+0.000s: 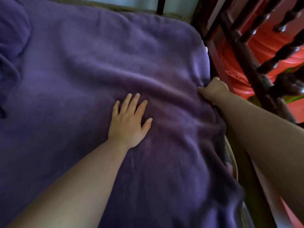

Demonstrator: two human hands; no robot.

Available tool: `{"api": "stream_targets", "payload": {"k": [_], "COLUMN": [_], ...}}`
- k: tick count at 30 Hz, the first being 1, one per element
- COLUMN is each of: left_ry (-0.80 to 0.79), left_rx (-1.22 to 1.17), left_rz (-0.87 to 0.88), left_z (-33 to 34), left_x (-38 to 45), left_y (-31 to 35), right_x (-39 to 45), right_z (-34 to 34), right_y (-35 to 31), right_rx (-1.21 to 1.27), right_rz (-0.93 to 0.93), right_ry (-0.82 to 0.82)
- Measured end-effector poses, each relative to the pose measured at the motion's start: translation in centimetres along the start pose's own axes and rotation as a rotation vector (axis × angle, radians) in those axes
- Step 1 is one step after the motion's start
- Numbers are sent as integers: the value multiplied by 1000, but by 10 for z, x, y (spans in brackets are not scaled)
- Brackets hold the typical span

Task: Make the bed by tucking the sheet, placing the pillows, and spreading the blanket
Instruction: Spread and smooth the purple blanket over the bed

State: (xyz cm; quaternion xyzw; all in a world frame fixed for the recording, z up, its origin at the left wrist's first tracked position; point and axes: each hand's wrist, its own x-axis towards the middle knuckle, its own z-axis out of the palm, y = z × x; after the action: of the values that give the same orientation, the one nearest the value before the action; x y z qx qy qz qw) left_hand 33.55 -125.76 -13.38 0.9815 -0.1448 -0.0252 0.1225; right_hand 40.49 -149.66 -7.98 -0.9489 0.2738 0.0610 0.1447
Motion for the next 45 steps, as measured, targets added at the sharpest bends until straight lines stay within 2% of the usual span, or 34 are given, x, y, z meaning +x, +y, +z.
{"api": "stream_targets", "payload": {"k": [3, 6, 8, 10, 14, 17, 21, 23, 26, 28, 32, 37, 40, 45], "left_ry": [8, 55, 61, 81, 68, 73, 65, 73, 14, 3, -18, -169, -243, -283], "left_rx": [-11, -18, -9, 8, 30, 29, 48, 55, 62, 72, 43, 33, 78, 42], "left_rz": [6, 7, 8, 7, -4, -17, -21, -29, -82, -107, -120, -33, 7, -28], "left_z": [0, -1, 0, 0, 4, 4, 2, 1, 2, 3, 3, -6, -9, -13], "left_x": [1, 0, 1, 1, 2, 1, 2, 0, -2, -1, -1, -16, -49, -135], "left_y": [0, 0, 0, 1, 1, 0, 1, 3, 5, 8, 7, -8, -14, -19], "right_x": [5, 5, 4, 2, -8, -14, -41, -85, -172, -202, -199, -197, -194, -208], "right_z": [-8, -25, -31, -20, 26, 30, 29, 36, 57, 77, 87, 90, 90, 80], "right_y": [2, -2, -4, -4, 4, 10, 15, 14, 7, 6, 8, 9, 9, 17], "right_rx": [73, 129, 195, 170, -37, -109, -150, -145, -29, -65, -23, 25, -2, -122], "right_rz": [35, -25, -50, -57, -148, -87, -86, -133, -111, -123, -93, -94, -106, -213], "right_ry": [144, 387, 458, 362, -2, -98, -79, -53, -135, -143, -119, -103, -94, -114]}}
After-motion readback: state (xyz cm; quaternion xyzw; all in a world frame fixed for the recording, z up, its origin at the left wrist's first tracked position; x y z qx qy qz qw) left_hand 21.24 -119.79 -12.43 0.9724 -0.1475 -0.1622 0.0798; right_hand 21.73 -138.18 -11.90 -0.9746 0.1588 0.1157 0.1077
